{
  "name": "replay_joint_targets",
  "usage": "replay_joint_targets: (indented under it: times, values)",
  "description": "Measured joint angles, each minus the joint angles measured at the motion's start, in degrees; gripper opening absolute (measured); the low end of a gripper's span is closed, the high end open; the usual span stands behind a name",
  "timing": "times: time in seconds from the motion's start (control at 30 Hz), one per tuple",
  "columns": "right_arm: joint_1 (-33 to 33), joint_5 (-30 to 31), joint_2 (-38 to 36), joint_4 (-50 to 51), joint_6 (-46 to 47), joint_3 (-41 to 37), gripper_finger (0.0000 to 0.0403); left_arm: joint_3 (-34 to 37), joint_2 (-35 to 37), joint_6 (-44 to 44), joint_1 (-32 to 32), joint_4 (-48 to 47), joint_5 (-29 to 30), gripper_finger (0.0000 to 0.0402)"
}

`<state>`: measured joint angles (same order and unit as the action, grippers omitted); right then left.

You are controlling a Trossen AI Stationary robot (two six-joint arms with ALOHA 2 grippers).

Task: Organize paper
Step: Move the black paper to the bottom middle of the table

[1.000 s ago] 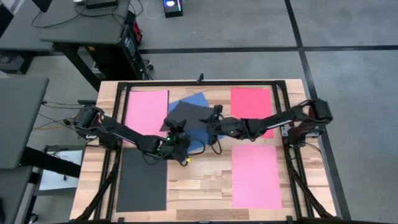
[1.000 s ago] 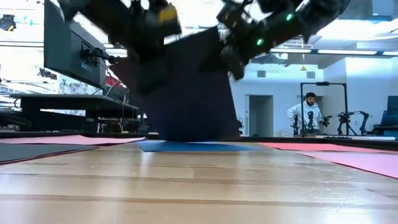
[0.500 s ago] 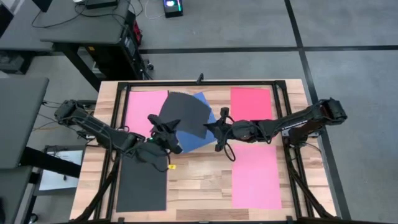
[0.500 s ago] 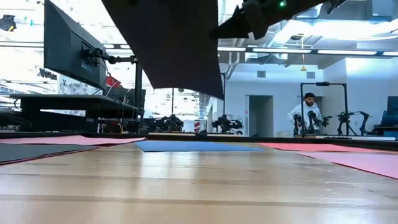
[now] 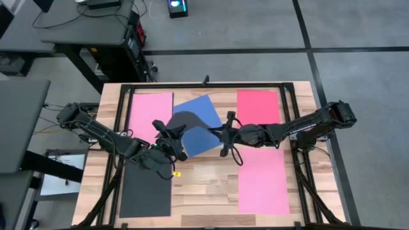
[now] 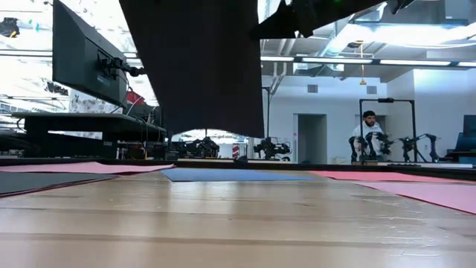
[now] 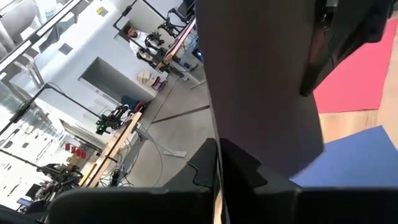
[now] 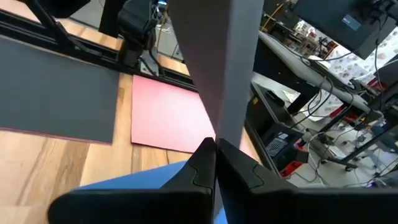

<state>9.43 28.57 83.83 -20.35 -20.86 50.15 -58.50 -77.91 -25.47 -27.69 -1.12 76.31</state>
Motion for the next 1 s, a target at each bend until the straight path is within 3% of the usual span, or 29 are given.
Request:
replay_joint_targets:
  times: [0.13,0.5,0.63,0.8,1.0]
  values:
    - [0.0,-2.2,0.0,0.0,1.5,0.0,0.0031,0.0,0.0,0.0,0.0,0.1,0.0,0.0]
    - [-0.1,-3.4,0.0,-4.7,4.5,0.0,0.0187,0.0,0.0,0.3,0.0,0.2,-1.2,0.0]
    - [-0.6,-3.4,0.0,-6.9,4.5,0.0,0.0218,0.0,0.0,0.5,0.0,0.4,-3.4,0.0]
    - [-2.3,-8.6,0.0,-7.2,4.7,0.0,0.0195,0.0,0.0,1.3,0.0,0.4,-5.4,0.0]
    - [-4.4,-13.8,0.0,-6.6,6.2,0.0,0.0094,0.0,0.0,2.0,0.0,-0.2,-5.8,0.0]
